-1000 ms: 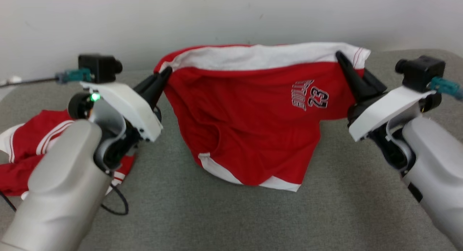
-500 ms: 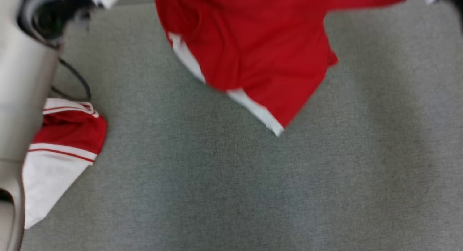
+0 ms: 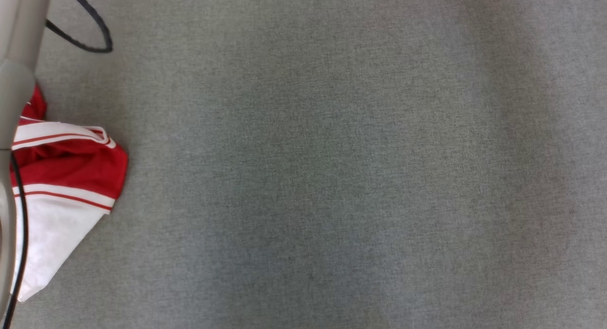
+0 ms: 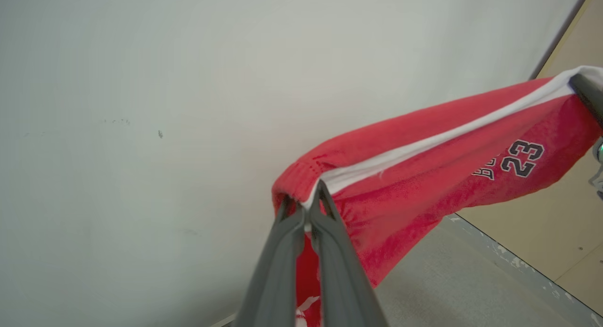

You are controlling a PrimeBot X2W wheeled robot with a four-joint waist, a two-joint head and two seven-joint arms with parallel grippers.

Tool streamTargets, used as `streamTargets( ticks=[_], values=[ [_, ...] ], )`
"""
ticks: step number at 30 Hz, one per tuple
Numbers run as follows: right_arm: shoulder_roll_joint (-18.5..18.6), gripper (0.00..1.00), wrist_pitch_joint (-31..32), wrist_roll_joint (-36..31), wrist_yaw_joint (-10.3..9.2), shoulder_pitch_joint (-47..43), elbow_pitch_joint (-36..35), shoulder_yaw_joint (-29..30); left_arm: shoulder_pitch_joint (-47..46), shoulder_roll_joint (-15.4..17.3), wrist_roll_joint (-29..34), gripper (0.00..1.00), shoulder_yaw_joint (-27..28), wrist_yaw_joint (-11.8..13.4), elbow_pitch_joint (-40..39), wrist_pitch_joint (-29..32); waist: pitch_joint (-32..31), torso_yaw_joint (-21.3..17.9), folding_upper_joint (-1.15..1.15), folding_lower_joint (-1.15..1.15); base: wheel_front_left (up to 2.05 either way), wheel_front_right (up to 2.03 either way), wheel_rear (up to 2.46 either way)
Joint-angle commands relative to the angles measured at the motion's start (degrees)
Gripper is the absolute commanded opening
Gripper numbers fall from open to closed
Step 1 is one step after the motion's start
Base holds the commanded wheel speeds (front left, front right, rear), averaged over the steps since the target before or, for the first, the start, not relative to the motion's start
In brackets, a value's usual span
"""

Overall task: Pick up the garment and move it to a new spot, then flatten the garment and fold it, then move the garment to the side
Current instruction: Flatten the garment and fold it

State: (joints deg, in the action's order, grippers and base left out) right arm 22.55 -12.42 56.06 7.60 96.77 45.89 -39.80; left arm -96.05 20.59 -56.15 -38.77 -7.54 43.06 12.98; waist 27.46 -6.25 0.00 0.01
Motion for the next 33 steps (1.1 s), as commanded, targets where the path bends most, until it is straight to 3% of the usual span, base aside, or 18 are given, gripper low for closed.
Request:
streamTargets(
  ticks=[1, 11, 21, 33],
  values=[
    [0.7, 0.00, -0.1, 0.4, -0.20, -0.2, -0.1, -0.4, 1.1, 0.5, -1.2, 0.00, -0.4, 0.1, 0.0, -0.2, 0.0, 0.1, 0.00, -0.01, 0.00, 0.00, 0.00],
    [4.7, 0.00, 4.5, 4.4, -0.19, -10.8, -3.8, -8.4, 11.9, 4.3, -7.7, 0.00, -13.7, 0.1, -9.6, -1.8, -2.1, 1.3, 0.00, -0.01, 0.00, 0.00, 0.00],
    [12.5, 0.00, 14.6, 15.5, -0.17, -26.6, -17.8, -18.9, 22.1, 10.2, -15.9, 0.00, -25.1, 0.1, -19.4, 2.4, -11.7, 1.4, 0.00, -0.01, 0.00, 0.00, 0.00],
    [22.7, 0.00, 21.1, 24.1, -0.17, -43.7, -31.9, -29.0, 39.0, 18.9, -30.2, 0.00, -30.8, 0.1, -31.1, 8.9, -23.3, -0.3, 0.00, -0.01, 0.00, 0.00, 0.00]
  ],
)
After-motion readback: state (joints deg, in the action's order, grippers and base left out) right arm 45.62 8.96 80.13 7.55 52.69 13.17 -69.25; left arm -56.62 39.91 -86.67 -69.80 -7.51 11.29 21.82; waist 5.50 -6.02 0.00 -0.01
